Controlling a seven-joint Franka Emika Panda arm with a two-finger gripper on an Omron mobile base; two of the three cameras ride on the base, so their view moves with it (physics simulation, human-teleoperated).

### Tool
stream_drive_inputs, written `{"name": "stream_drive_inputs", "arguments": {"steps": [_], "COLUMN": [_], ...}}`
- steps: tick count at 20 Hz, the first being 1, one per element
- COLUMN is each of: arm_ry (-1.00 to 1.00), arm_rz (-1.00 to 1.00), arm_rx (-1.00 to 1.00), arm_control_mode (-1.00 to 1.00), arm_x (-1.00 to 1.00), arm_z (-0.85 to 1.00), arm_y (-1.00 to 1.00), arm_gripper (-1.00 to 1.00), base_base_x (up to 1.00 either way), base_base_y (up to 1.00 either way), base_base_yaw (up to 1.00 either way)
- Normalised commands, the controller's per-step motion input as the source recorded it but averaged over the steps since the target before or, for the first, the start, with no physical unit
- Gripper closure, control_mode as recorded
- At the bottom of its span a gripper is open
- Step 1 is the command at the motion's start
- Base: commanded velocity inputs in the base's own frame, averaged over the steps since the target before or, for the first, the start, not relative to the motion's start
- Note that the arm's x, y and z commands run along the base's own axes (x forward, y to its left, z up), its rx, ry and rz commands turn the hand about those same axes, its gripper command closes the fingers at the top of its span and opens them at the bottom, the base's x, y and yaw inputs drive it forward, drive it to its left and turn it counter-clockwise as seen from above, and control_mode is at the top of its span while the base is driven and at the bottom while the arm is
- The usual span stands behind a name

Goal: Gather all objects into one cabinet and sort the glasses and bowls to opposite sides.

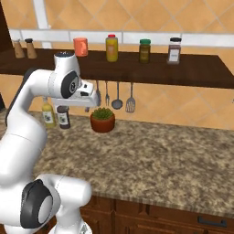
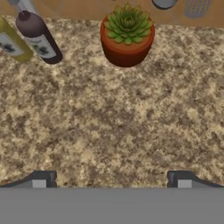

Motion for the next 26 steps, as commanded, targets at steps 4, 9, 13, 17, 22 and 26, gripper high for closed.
{"name": "stream_drive_inputs", "arguments": {"steps": [4, 9, 13, 17, 22, 26], "arm_ry": [-0.13, -0.34, -0.36, -0.39, -0.51, -0.40], "arm_rz": [0.05, 0.11, 0.14, 0.12, 0.01, 0.00], "arm_rx": [0.00, 0.07, 0.16, 0.16, 0.01, 0.01], "arm_control_mode": [-1.00, -1.00, -1.00, -1.00, -1.00, -1.00], "arm_x": [0.13, 0.04, 0.00, 0.00, 0.00, 0.56], "arm_z": [0.17, 0.56, 0.55, 0.60, 0.91, 0.50], "arm_y": [0.03, 0.00, 0.00, 0.00, 0.02, 0.31], "arm_gripper": [-1.00, -1.00, -1.00, -1.00, -1.00, -1.00], "base_base_x": [0.00, 0.00, 0.00, 0.00, 0.00, 0.00], "base_base_y": [0.00, 0.00, 0.00, 0.00, 0.00, 0.00], "base_base_yaw": [0.00, 0.00, 0.00, 0.00, 0.00, 0.00]}}
